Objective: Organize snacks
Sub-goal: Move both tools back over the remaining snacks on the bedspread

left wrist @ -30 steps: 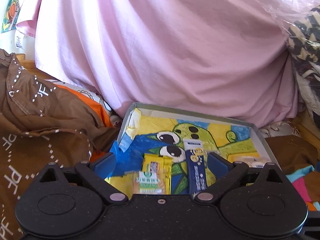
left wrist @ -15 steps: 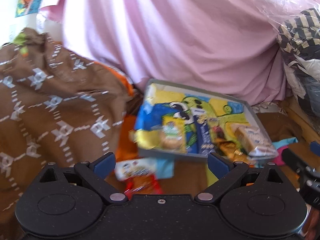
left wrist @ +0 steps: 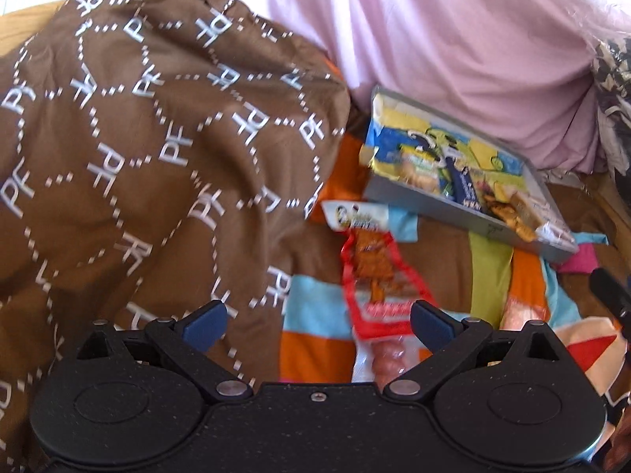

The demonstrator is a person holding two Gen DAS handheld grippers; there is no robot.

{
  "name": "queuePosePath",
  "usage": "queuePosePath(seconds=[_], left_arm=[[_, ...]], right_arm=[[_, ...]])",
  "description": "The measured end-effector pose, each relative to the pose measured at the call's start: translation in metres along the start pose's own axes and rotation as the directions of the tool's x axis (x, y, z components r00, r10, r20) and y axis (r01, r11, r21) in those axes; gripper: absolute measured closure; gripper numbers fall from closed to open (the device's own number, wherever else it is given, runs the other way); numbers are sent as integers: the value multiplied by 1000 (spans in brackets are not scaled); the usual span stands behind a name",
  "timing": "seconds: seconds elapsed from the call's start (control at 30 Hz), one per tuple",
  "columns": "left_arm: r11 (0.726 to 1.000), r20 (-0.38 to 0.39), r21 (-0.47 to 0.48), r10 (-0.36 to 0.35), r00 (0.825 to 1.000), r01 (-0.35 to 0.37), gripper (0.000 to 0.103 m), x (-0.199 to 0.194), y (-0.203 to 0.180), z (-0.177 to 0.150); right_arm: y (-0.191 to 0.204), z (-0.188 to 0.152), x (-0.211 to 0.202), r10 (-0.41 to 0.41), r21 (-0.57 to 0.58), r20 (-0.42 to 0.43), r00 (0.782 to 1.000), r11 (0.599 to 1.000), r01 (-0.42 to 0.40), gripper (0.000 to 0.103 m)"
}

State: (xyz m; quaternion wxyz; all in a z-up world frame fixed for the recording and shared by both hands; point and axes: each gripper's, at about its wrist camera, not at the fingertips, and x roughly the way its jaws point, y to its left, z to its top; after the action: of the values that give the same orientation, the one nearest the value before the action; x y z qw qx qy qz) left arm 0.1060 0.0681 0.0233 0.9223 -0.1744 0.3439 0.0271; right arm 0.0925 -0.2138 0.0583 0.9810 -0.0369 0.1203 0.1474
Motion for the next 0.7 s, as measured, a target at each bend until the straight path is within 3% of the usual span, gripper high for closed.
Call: queuePosePath(seconds=[0.27,0.5,0.7], left_arm=[[996,-19,90,-14,1000,16,4,0,11,-11],[986,-76,151,-56,996,67,4,16,10,-24],[976,-102,192,-82,991,101,4,32,4,-34]], right_arm=[[19,-41,8,28,12,-138,990,1000,-27,0],[28,-75,18,47,-10,-271,962,999,-51,0],[23,-87,27,53,13,-335,941,999,-51,0]])
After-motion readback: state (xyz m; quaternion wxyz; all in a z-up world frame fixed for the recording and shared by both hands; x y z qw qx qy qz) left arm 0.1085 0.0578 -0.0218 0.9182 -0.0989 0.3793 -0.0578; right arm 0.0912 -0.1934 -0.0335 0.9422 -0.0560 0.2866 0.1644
